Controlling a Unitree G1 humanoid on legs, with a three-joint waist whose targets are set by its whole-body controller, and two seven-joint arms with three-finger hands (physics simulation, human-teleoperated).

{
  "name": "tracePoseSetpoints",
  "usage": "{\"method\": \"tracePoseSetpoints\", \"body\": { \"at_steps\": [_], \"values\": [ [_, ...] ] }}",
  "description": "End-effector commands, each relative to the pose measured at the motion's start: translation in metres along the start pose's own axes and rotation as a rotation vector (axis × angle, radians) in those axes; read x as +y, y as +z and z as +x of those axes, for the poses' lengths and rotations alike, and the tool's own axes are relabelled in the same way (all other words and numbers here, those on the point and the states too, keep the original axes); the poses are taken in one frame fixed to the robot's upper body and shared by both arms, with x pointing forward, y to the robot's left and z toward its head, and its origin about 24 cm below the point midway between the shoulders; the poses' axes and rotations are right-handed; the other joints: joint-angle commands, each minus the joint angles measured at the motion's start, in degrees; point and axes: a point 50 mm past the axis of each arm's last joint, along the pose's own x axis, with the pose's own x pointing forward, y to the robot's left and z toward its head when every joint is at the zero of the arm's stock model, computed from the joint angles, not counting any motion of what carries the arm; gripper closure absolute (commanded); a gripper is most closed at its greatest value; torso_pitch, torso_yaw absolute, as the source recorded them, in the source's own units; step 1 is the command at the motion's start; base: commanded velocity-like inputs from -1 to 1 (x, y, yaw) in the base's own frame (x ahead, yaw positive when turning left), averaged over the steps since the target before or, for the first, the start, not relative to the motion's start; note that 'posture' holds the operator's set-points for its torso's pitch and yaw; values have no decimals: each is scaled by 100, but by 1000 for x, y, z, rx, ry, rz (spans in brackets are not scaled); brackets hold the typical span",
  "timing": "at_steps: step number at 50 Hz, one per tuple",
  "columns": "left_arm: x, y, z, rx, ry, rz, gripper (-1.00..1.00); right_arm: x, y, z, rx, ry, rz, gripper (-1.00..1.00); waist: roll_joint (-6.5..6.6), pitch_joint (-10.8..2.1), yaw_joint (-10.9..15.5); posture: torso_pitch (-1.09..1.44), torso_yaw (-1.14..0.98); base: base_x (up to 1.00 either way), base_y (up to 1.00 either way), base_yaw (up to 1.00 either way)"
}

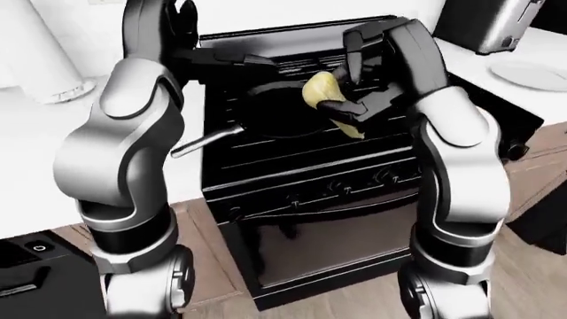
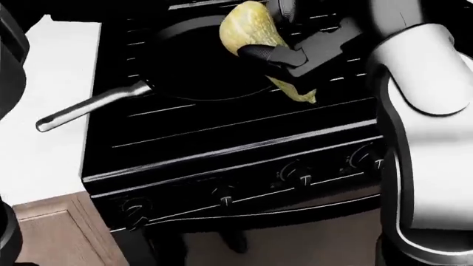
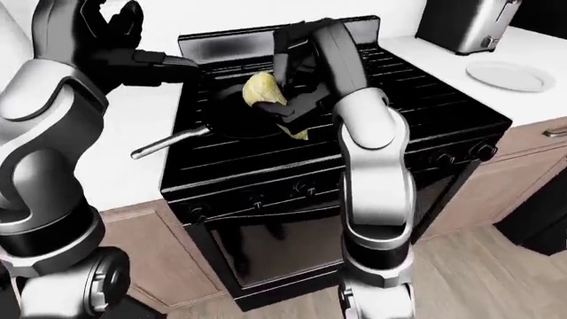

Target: Pick the squash from the plate and place it in the pan.

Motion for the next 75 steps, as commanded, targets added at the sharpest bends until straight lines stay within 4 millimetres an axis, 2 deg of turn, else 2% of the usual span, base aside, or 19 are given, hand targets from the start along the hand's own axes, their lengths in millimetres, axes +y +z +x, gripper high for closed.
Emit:
{"method": "tracePoseSetpoints", "body": {
  "at_steps": [1,4,8,10,11,13,14,15,20,22,37,38,40,46,49,50,55,59,75],
  "values": [
    [-1,13,-1,-58,4,1,-100,0,23,-2,-121,17,-15,100,101,-215,-52,0,0,0,0,100],
    [-1,13,-1,-58,4,1,-100,0,22,-2,-118,15,-16,100,-102,-249,66,0,0,0,0,100],
    [-1,12,0,-57,4,1,-100,1,21,-1,-110,16,-27,100,-384,-123,-77,0,0,0,0,77],
    [-1,13,-1,-57,4,1,-100,0,22,-1,-111,13,-18,100,-413,49,-151,0,0,0,0,0],
    [-1,14,-1,-58,5,1,-100,-2,22,-1,-111,6,-11,100,-486,63,-171,0,0,0,0,0],
    [-1,13,-1,-57,4,1,-100,-2,23,-1,-115,5,-7,100,-709,18,-135,0,0,0,0,0],
    [-1,13,-1,-57,4,1,-100,-1,23,-1,-116,4,-10,100,-887,-58,-94,0,0,0,0,0],
    [-1,13,-1,-57,4,2,-100,-1,23,-1,-116,3,-7,100,-660,25,-136,0,0,0,0,0],
    [-2,13,-2,-57,3,2,-100,-1,25,-2,-127,9,-2,100,-337,-183,-170,0,0,0,0,0],
    [-2,13,-1,-56,3,3,-100,-2,25,-2,-126,6,2,100,-334,-131,-179,0,0,0,0,0],
    [-1,12,0,-56,3,3,-100,-5,25,0,-127,-23,13,100,-367,-208,-165,0,0,0,0,0],
    [-1,12,0,-56,3,3,-100,-5,25,0,-127,-22,11,100,-333,-371,-153,0,0,9,0,0],
    [-1,12,0,-56,3,3,-100,-6,25,0,-129,-22,11,100,-330,-230,-133,0,0,15,0,0],
    [-2,12,0,-56,2,4,-100,-7,26,-1,-135,-26,16,100,-443,-164,-110,0,0,15,0,0],
    [-1,12,0,-56,3,3,-100,-7,27,-1,-137,-25,17,100,-450,-195,-117,0,0,10,0,0],
    [-2,12,0,-56,2,3,-100,-6,27,-1,-138,-25,17,100,-487,-111,-102,0,0,1,0,0],
    [-1,11,0,-56,3,3,-100,-6,27,-1,-140,-24,13,100,-295,-112,-177,0,0,0,0,0],
    [-1,12,0,-56,4,2,-100,-7,27,0,-142,-26,14,100,-347,-185,-202,0,0,0,0,0],
    [-2,11,0,-55,3,4,-100,-7,27,-1,-143,-26,13,100,-419,-131,-147,0,0,2,0,0]
  ]
}}
